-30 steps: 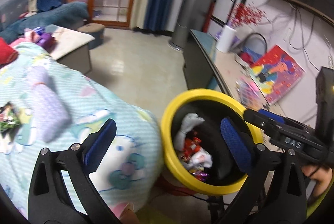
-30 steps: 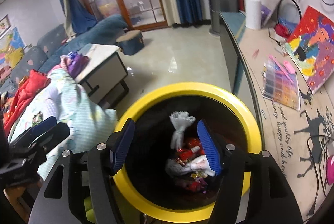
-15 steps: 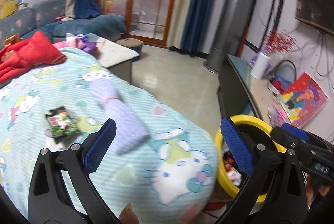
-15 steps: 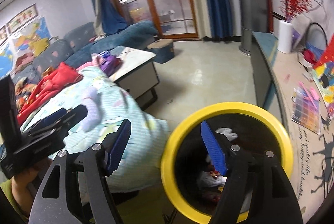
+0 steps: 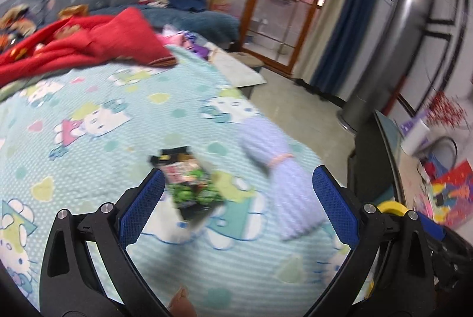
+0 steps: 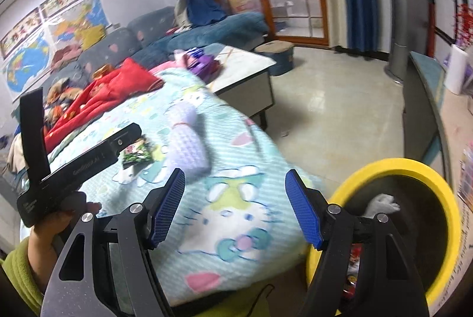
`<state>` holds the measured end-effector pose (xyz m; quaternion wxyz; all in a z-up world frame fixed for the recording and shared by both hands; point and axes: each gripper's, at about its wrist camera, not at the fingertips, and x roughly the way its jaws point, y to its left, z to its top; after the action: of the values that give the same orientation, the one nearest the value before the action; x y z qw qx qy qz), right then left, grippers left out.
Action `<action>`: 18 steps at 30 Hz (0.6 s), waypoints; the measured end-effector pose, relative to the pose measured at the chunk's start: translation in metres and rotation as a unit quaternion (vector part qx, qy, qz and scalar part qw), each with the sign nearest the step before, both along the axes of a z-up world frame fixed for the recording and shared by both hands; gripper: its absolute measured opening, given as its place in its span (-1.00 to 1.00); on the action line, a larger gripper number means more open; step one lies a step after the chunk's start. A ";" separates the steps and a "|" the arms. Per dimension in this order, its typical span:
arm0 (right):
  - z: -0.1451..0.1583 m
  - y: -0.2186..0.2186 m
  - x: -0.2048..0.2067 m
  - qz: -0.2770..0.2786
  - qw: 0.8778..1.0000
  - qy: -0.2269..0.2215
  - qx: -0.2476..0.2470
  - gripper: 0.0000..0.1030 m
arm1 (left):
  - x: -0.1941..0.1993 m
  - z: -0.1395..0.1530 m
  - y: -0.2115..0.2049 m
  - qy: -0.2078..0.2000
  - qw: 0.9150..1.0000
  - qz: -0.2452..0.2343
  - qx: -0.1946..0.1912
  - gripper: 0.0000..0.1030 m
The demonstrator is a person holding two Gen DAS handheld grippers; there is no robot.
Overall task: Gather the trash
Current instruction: 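Move both open tools back toward the green wrapper and lavender net, then grasp the green snack wrapper with the left tool while the right tool grasps the lavender foam net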
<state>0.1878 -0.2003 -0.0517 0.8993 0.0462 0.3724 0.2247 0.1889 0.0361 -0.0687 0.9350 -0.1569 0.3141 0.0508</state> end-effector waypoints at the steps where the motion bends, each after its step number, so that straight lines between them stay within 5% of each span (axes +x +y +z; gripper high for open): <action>1: -0.002 0.005 0.004 0.005 1.000 0.006 0.002 0.32 | 0.000 -0.002 0.008 0.004 1.000 0.011 -0.008 0.79; 12: -0.027 0.056 0.039 0.037 0.998 0.041 -0.015 0.31 | 0.002 -0.031 0.063 0.030 0.994 0.051 -0.097 0.78; 16: -0.036 0.063 0.047 0.039 0.998 0.055 -0.017 0.30 | 0.004 -0.038 0.065 0.038 0.992 0.044 -0.115 0.64; 18: -0.043 0.066 0.050 0.042 0.997 0.069 -0.013 0.04 | 0.004 -0.037 0.065 0.036 0.992 0.040 -0.118 0.57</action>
<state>0.2381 -0.1344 -0.0948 0.8615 0.0341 0.4385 0.2538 0.1928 0.1011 -0.1061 0.8952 -0.2771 0.3445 0.0563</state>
